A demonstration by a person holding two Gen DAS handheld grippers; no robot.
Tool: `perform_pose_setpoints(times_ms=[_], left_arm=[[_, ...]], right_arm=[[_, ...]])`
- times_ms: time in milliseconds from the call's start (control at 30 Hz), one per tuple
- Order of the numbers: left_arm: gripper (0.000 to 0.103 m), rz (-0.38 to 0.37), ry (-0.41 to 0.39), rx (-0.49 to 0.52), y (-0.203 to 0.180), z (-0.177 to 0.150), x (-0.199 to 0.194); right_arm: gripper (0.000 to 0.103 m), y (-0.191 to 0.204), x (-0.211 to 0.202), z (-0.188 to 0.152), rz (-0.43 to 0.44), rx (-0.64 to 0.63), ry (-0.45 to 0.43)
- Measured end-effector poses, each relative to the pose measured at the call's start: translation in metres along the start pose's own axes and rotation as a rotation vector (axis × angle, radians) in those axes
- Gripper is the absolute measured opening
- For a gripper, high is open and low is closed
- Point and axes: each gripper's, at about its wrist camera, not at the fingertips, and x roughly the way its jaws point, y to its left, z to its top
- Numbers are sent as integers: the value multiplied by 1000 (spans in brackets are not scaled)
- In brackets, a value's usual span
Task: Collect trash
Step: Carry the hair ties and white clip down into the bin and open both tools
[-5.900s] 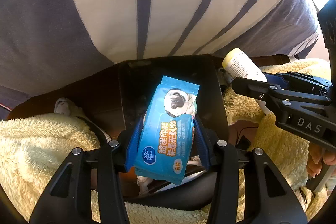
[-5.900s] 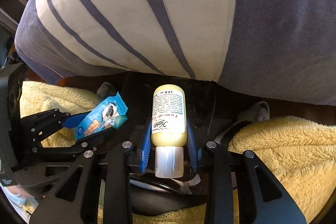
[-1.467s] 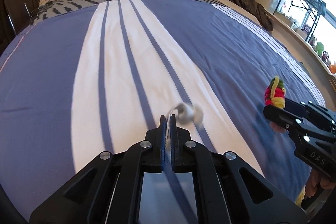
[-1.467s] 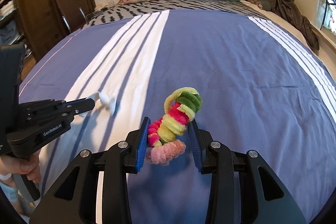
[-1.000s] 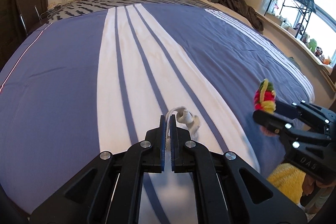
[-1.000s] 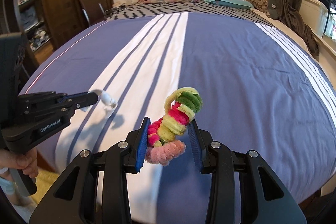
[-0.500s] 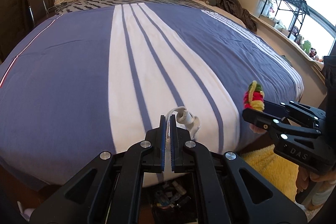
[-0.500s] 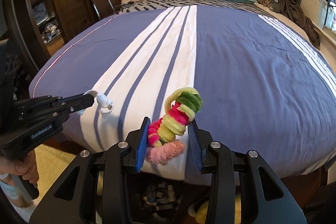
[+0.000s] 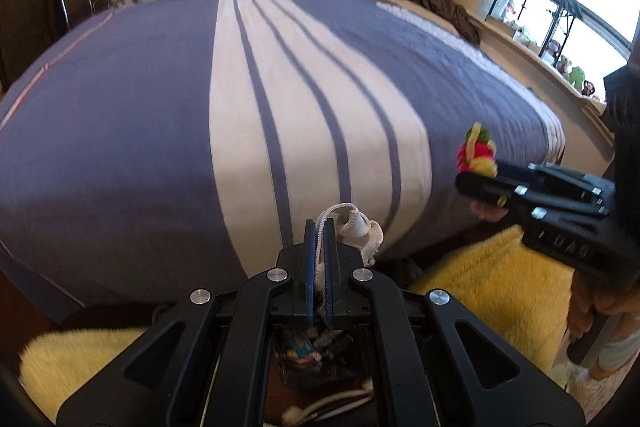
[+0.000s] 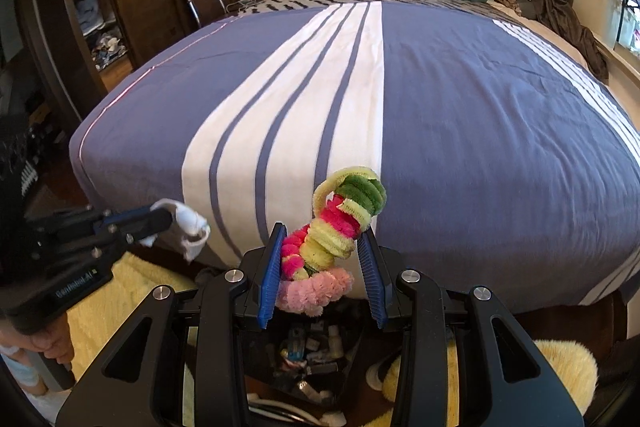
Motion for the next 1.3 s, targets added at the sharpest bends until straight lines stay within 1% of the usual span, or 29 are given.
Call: perform_pose_setpoints(times_ms=[233,700,933,1067,1200,1300], left_arm=[[2,3,94,-17,5,-26,25],[2,3,278,-43,15,-70,87],[2,-23,369,-65,22,-90,113],[2,-46,422,-74,24,-96,128],[2,-64,456,-88,28,-102,139],[2,-81,464,-91,26,-105,142]], right_arm=[[37,-4,13,-24,6,35,73],[37,-2,75,-62,23,59,255],[37,-6,104,-79,24,79,338],[37,-6,116,-84,26,88,377],[38,-8,125,-87,32,95,407],[38,-7,133,-89,49,96,433]])
